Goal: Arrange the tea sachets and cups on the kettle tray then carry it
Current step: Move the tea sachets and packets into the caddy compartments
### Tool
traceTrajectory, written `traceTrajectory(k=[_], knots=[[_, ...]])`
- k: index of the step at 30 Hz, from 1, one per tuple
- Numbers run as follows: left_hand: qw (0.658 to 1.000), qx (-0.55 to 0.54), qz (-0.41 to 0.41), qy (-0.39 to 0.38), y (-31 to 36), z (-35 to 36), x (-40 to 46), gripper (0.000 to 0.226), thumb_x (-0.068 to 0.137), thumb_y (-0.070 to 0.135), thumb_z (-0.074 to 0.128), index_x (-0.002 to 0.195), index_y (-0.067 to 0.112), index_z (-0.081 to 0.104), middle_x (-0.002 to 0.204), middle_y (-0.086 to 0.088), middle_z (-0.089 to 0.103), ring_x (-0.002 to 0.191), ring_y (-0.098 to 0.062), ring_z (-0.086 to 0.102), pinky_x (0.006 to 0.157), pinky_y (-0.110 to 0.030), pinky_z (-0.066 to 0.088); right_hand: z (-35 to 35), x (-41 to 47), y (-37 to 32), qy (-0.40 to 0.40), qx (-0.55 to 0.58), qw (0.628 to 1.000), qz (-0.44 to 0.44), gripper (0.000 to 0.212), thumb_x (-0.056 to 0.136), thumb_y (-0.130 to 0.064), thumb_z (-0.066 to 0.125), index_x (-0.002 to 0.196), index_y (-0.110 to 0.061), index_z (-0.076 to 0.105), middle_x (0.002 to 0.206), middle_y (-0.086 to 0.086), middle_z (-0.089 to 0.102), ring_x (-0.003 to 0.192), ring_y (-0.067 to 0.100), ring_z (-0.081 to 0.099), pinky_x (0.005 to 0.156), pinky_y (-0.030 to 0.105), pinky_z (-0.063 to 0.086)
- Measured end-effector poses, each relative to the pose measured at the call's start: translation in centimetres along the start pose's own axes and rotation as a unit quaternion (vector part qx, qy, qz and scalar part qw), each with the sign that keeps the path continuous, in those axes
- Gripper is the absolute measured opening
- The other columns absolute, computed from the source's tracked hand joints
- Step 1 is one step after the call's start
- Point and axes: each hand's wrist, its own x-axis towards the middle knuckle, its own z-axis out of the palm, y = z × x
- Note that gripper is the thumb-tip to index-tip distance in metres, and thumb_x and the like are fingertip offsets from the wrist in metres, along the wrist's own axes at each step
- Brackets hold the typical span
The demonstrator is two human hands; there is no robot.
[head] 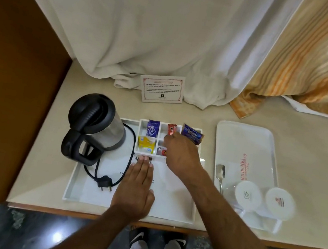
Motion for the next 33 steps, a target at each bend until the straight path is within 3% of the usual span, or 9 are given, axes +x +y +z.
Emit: traceTrajectory(k=[4, 10, 12, 15, 18, 24, 27, 30, 33], knots=[[1.000, 0.002, -0.006, -0.001, 0.1, -0.1, 0.2, 0.072, 0.087, 0.034, 0.036, 0.148, -0.004, 0.026, 0.156, -0.026, 0.022, 0.147, -0.037, 0.012, 0.116, -0.054, 0.020, -0.2, -0.6, 1.2, 0.121, 0.096, 0.987, 0.049, 0.043, 0.080, -0.012, 0.071, 0.119, -0.013, 0.054, 0.117, 0.008, 0.052, 0.095, 0.025, 0.060, 0.073, 0.035, 0.051], [1.000, 0.003, -0.011, -0.017, -0.2, 0.0, 0.0, 0.071, 0.091, 0.036, 0.032, 0.150, -0.001, 0.019, 0.159, -0.022, 0.015, 0.148, -0.034, 0.005, 0.118, -0.052, 0.015, -2.9, -3.8, 6.8, 0.261, 0.187, 0.932, 0.170, 0.019, 0.082, -0.017, 0.066, 0.101, -0.017, 0.064, 0.101, 0.005, 0.063, 0.088, 0.027, 0.061, 0.075, 0.037, 0.050], [1.000, -0.002, -0.006, -0.014, -0.2, 0.1, 0.0, 0.071, 0.090, 0.035, 0.034, 0.150, -0.002, 0.022, 0.158, -0.024, 0.018, 0.148, -0.035, 0.008, 0.118, -0.052, 0.015, -3.2, -5.2, 9.9, 0.211, 0.138, 0.939, 0.234, 0.022, 0.082, -0.019, 0.064, 0.104, -0.021, 0.064, 0.103, 0.003, 0.067, 0.094, 0.027, 0.063, 0.077, 0.035, 0.050], [1.000, -0.006, -0.006, -0.010, -0.3, 0.3, -0.1, 0.071, 0.090, 0.035, 0.033, 0.150, -0.001, 0.022, 0.158, -0.023, 0.018, 0.148, -0.034, 0.007, 0.119, -0.050, 0.014, -2.6, -6.2, 13.3, 0.017, 0.099, 0.941, 0.323, 0.029, 0.075, -0.022, 0.069, 0.104, -0.024, 0.064, 0.105, -0.002, 0.067, 0.099, 0.022, 0.062, 0.075, 0.028, 0.043], [1.000, -0.007, -0.003, -0.006, -0.4, 0.4, -0.1, 0.070, 0.090, 0.035, 0.034, 0.150, -0.001, 0.023, 0.158, -0.023, 0.020, 0.147, -0.033, 0.008, 0.119, -0.050, 0.016, -1.7, -6.1, 14.0, -0.127, 0.119, 0.917, 0.360, 0.030, 0.056, -0.020, 0.079, 0.083, -0.017, 0.067, 0.086, 0.000, 0.067, 0.079, 0.021, 0.064, 0.067, 0.027, 0.048], [1.000, -0.011, -0.009, -0.003, -0.2, 0.2, -0.1, 0.070, 0.091, 0.036, 0.032, 0.149, -0.001, 0.024, 0.157, -0.023, 0.021, 0.146, -0.035, 0.012, 0.116, -0.051, 0.020, -1.2, -4.2, 14.1, -0.147, 0.139, 0.924, 0.324, 0.010, 0.060, -0.022, 0.074, 0.068, -0.016, 0.070, 0.073, 0.000, 0.068, 0.066, 0.018, 0.063, 0.062, 0.026, 0.052], [1.000, -0.015, -0.015, -0.010, -0.1, 0.0, -0.1, 0.070, 0.091, 0.037, 0.029, 0.150, -0.001, 0.023, 0.158, -0.022, 0.019, 0.147, -0.034, 0.011, 0.116, -0.051, 0.019, -1.6, -4.0, 14.0, -0.173, 0.109, 0.940, 0.274, 0.014, 0.074, -0.024, 0.070, 0.083, -0.015, 0.076, 0.088, 0.002, 0.072, 0.079, 0.020, 0.066, 0.072, 0.028, 0.054], [1.000, -0.019, -0.014, -0.016, -0.1, -0.1, 0.0, 0.071, 0.090, 0.036, 0.031, 0.150, -0.001, 0.022, 0.158, -0.022, 0.019, 0.147, -0.034, 0.010, 0.117, -0.050, 0.017, -3.6, -3.9, 13.5, -0.117, 0.128, 0.953, 0.247, 0.018, 0.086, -0.019, 0.060, 0.090, -0.015, 0.077, 0.097, 0.004, 0.072, 0.092, 0.023, 0.065, 0.084, 0.031, 0.053], [0.999, -0.021, -0.016, -0.020, -0.1, -0.3, 0.0, 0.071, 0.090, 0.037, 0.030, 0.150, 0.000, 0.020, 0.158, -0.022, 0.017, 0.147, -0.034, 0.008, 0.117, -0.051, 0.018, -5.2, -4.2, 11.1, -0.039, 0.259, 0.934, 0.243, 0.013, 0.081, -0.013, 0.066, 0.074, -0.022, 0.073, 0.085, 0.002, 0.072, 0.081, 0.018, 0.065, 0.069, 0.026, 0.048]])
